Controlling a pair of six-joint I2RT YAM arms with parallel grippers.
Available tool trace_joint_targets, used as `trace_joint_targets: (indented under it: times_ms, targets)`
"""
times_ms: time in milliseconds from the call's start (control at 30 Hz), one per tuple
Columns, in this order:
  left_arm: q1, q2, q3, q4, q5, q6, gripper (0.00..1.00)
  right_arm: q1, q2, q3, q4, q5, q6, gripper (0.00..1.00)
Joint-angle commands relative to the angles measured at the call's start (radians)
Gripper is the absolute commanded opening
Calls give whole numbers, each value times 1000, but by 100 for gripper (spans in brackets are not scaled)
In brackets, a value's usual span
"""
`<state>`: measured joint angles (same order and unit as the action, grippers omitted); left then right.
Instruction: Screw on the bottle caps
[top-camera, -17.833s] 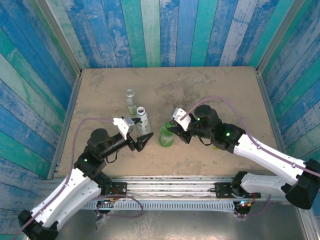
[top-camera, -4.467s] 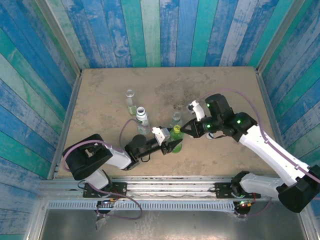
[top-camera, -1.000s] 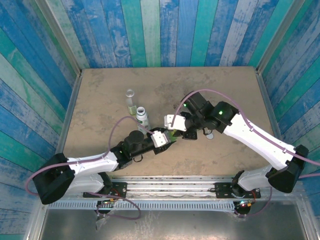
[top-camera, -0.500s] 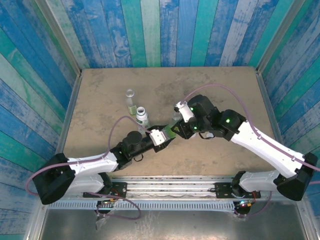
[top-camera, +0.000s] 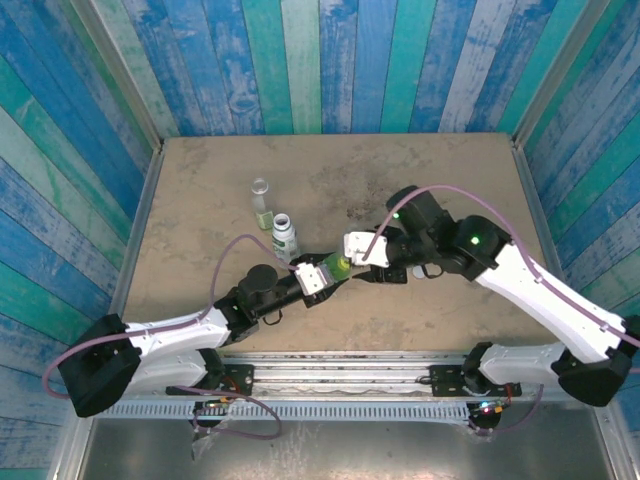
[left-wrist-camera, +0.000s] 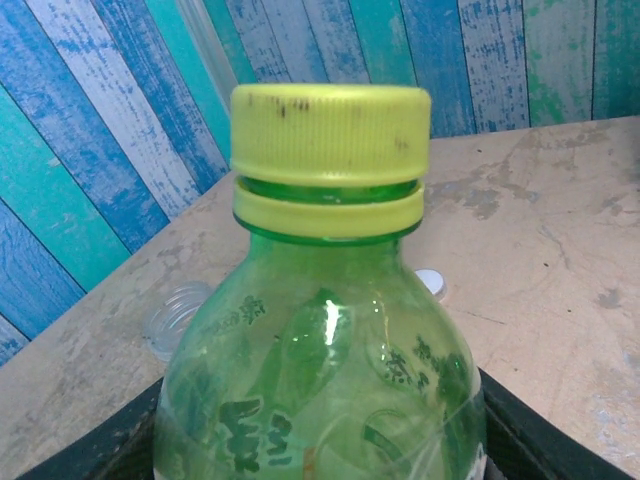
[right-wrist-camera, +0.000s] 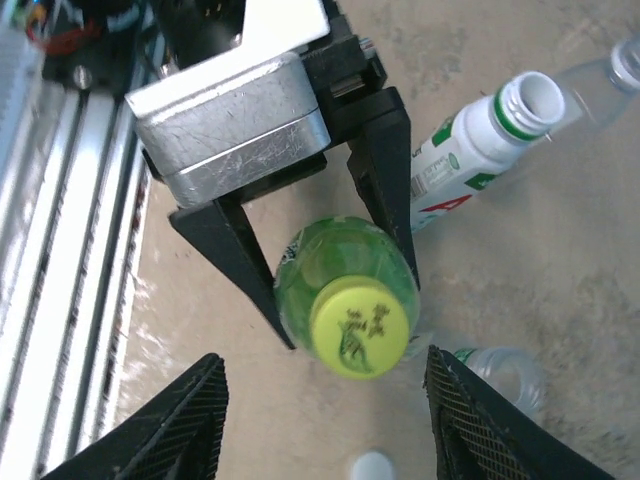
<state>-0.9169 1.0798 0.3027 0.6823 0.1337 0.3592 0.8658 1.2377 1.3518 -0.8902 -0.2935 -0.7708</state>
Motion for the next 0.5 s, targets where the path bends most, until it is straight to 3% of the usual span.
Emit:
trace_joint_targets:
  times_ms: [0,200,367,467]
  targets:
    - [3,-13,-5,11,29,15,61,11,62,46,-84,42,-168,51]
    - [3,1,-3,17,30,14,61,17,110,68,-81,26,-160,38]
    - [3,0,-1,12,27,14,61,18,111,62,-78,25,-116,19]
    - [3,0,-2,12,22,12,61,17,95,39,-43,25,2,13]
